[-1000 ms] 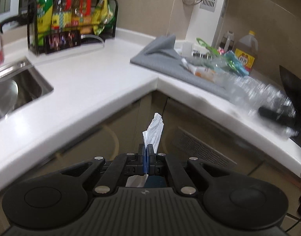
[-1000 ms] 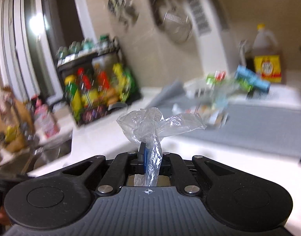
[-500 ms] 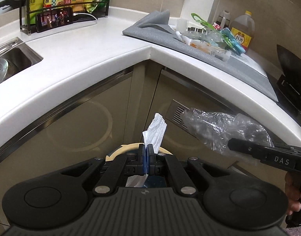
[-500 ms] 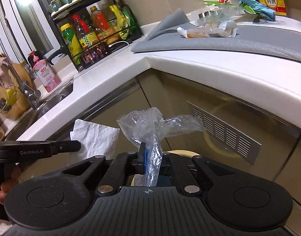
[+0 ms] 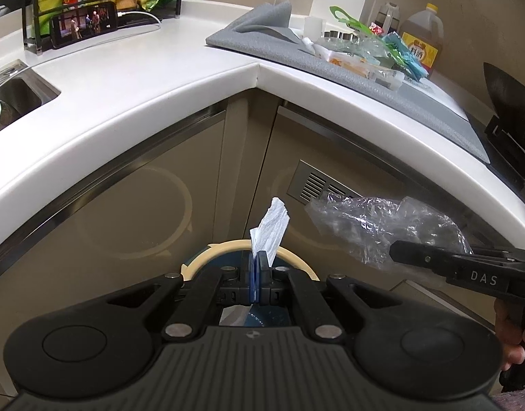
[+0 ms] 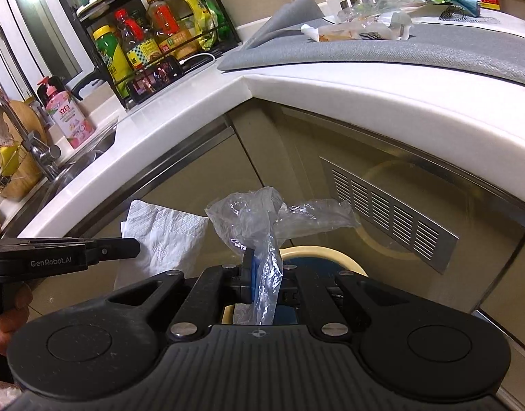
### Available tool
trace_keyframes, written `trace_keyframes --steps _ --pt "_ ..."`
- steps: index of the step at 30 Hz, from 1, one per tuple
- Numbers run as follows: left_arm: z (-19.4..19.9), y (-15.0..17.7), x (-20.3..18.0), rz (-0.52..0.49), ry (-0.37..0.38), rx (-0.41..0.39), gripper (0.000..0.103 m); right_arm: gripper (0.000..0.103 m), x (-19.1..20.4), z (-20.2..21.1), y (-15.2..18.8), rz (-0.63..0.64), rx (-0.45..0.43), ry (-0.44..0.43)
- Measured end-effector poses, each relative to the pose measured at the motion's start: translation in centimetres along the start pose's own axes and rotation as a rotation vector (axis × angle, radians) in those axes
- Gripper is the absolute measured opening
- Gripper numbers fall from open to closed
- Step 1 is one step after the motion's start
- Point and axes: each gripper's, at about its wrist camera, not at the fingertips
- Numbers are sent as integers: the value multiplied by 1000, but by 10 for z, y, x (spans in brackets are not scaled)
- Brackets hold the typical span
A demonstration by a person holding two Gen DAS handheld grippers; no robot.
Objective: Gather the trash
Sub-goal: 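Carry the tissue and plastic bag down over the blue trash bin with both grippers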
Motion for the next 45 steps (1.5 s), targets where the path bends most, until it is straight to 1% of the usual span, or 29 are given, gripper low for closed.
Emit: trace_keyframes --steps 8,19,31,36,45 --pt "-12 0 1 -4 -6 23 0 4 1 -13 -3 36 13 23" --pt "-37 1 5 4 -15 70 0 4 -1 -43 -4 65 70 37" --pt "-72 5 12 25 -26 139 0 4 -5 -77 3 76 147 61" --pt "-83 10 18 30 -35 163 0 4 -9 -83 6 76 162 75" --pt "-110 16 22 29 -30 221 0 4 -12 -103 12 93 214 92"
Point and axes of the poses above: each gripper's, at about its wrist camera, not at the fingertips, and z roughly against the way its jaws point, x to its left, y to its underside, and after that the axes turned 2 degrees about y, right-handed
